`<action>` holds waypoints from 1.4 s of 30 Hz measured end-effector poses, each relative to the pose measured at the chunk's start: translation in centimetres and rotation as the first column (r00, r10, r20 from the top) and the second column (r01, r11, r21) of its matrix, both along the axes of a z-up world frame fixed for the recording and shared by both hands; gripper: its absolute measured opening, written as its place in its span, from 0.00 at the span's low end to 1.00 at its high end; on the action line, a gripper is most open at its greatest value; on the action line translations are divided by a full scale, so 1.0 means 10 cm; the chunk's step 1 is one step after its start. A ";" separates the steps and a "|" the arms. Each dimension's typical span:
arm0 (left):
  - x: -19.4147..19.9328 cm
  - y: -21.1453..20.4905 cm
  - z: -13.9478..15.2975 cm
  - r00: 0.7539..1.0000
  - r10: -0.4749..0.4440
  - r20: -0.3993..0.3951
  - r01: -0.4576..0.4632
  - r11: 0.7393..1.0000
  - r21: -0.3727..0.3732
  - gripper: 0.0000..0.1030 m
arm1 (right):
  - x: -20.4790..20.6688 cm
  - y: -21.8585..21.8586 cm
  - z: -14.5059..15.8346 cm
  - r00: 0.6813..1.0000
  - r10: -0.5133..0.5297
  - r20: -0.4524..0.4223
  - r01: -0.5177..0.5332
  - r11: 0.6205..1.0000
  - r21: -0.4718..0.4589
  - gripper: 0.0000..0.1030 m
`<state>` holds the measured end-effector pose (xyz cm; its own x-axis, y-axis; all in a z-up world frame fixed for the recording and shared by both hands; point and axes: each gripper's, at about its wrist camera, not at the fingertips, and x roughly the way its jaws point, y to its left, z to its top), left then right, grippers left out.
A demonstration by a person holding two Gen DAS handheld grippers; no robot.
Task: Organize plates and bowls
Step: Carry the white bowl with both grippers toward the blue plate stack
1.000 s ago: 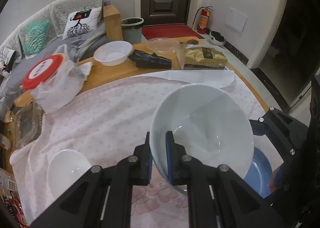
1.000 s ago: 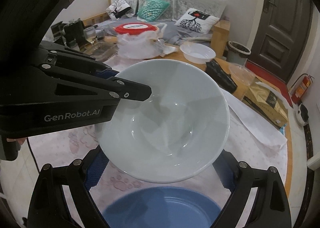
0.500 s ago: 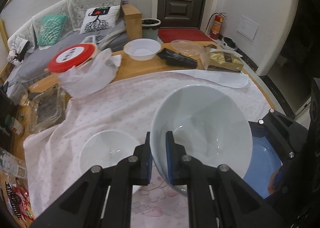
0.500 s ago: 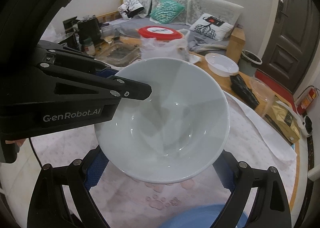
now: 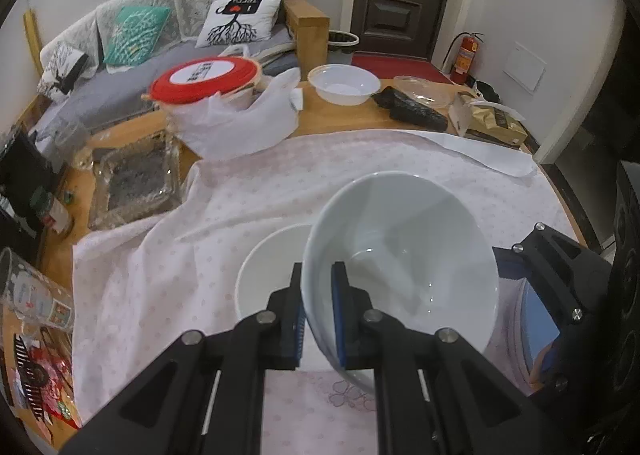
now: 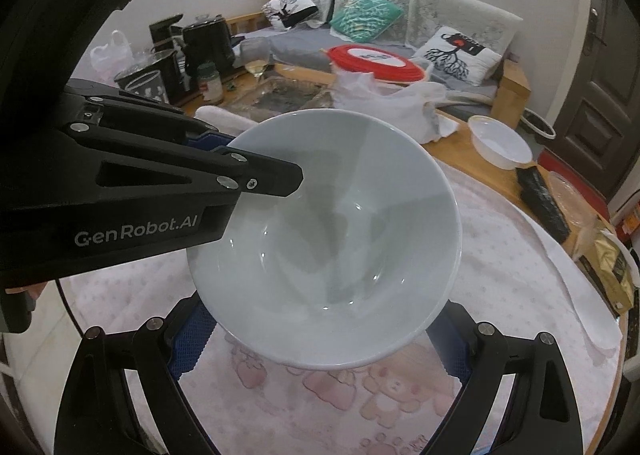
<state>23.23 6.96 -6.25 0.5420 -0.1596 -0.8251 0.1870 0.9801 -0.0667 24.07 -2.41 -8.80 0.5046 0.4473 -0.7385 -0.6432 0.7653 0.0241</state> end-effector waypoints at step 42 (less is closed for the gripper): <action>0.22 0.36 -0.42 0.997 0.052 -0.065 -0.052 0.999 0.000 0.09 | 0.19 0.41 -0.26 0.998 0.032 -0.045 -0.035 0.997 -0.070 0.88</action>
<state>25.38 10.54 -10.43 0.4949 -0.1340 -0.8586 0.1314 0.9882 -0.0784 25.94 1.70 -11.41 0.4567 0.4097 -0.7896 -0.6683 0.7439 -0.0006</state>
